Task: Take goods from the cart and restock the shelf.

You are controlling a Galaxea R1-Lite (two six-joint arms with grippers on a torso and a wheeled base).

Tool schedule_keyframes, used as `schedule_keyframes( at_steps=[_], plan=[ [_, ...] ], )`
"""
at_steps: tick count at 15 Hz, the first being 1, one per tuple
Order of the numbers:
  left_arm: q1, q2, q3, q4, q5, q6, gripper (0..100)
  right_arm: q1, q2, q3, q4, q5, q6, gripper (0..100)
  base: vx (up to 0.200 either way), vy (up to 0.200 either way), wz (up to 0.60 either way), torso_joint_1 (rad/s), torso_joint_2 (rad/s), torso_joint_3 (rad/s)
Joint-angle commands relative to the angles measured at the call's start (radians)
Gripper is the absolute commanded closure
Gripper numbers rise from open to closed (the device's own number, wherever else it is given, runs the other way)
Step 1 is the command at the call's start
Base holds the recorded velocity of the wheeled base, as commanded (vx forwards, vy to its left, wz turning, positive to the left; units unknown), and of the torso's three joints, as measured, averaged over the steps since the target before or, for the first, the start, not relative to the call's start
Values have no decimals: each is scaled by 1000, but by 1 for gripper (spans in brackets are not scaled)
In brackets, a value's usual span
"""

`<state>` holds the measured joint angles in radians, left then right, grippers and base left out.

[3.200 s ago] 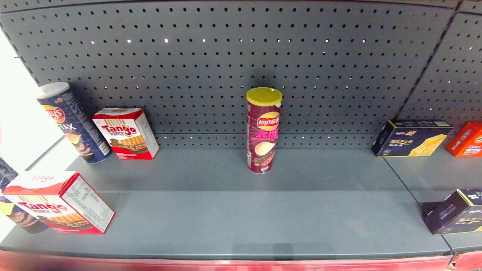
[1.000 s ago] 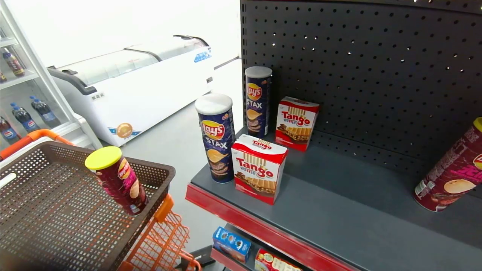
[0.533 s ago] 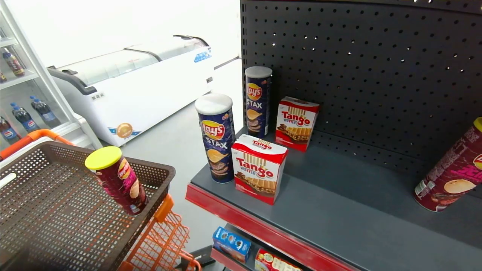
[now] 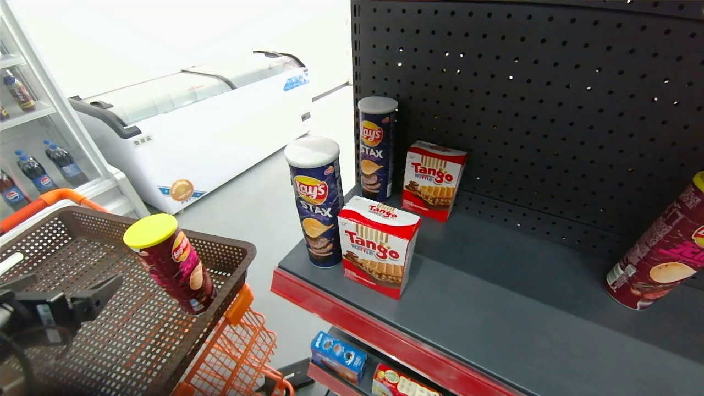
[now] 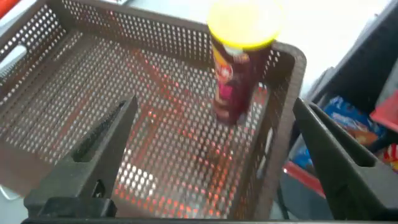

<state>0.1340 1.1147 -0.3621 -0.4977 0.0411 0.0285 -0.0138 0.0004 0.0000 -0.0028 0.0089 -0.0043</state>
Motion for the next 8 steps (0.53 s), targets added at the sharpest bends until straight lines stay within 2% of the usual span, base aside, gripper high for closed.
schedule_keyframes(
  at_steps=[1, 2, 3, 5, 8],
  plan=[
    [15, 300, 29, -256, -23, 8, 0, 0, 0, 0, 0, 0, 0, 0, 0, 0, 0, 0, 0, 0],
    [-44, 355, 29, -331, -46, 10, 0, 0, 1, 0, 0, 0, 0, 0, 0, 0, 0, 0, 0, 0],
    [-62, 404, 43, -400, -47, 11, 0, 0, 0, 0, 0, 0, 0, 0, 0, 0, 0, 0, 0, 0],
    [-67, 485, 58, -489, -46, 7, 0, 0, 0, 0, 0, 0, 0, 0, 0, 0, 0, 0, 0, 0],
    [-60, 573, 57, -567, -46, 2, 0, 0, 0, 0, 0, 0, 0, 0, 0, 0, 0, 0, 0, 0]
  ],
)
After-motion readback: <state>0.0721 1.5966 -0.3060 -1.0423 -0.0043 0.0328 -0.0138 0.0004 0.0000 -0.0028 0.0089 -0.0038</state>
